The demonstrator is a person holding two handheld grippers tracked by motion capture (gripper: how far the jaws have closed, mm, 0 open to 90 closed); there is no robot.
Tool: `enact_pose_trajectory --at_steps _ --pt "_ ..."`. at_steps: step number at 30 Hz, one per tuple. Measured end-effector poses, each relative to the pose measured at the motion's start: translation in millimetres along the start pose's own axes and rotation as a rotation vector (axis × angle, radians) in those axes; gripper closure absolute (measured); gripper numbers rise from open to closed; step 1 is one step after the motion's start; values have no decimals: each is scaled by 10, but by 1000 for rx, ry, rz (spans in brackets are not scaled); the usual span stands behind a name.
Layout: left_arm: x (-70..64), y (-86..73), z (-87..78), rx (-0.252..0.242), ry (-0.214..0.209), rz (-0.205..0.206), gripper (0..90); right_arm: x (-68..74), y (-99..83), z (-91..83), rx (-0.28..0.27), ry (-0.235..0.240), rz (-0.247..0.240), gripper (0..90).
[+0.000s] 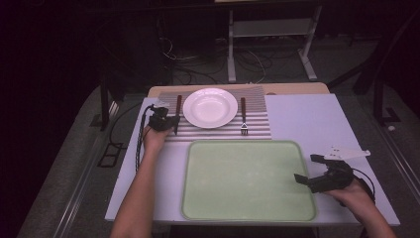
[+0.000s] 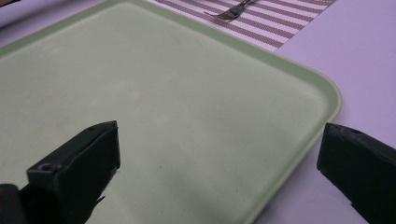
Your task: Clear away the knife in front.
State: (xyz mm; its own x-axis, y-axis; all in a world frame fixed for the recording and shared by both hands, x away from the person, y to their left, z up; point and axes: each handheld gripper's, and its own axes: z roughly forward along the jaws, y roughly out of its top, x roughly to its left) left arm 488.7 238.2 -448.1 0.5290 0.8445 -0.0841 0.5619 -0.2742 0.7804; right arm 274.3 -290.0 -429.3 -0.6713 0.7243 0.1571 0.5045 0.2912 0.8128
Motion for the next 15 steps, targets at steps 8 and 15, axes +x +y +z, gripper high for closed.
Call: enact_pose_trajectory --at_steps 8,15 --pt "-51 -26 94 39 8 25 894 -3 -2 -5 -1 -3 3 0" --pt "-58 -22 93 42 13 24 895 -3 -2 -4 0 -3 2 0"
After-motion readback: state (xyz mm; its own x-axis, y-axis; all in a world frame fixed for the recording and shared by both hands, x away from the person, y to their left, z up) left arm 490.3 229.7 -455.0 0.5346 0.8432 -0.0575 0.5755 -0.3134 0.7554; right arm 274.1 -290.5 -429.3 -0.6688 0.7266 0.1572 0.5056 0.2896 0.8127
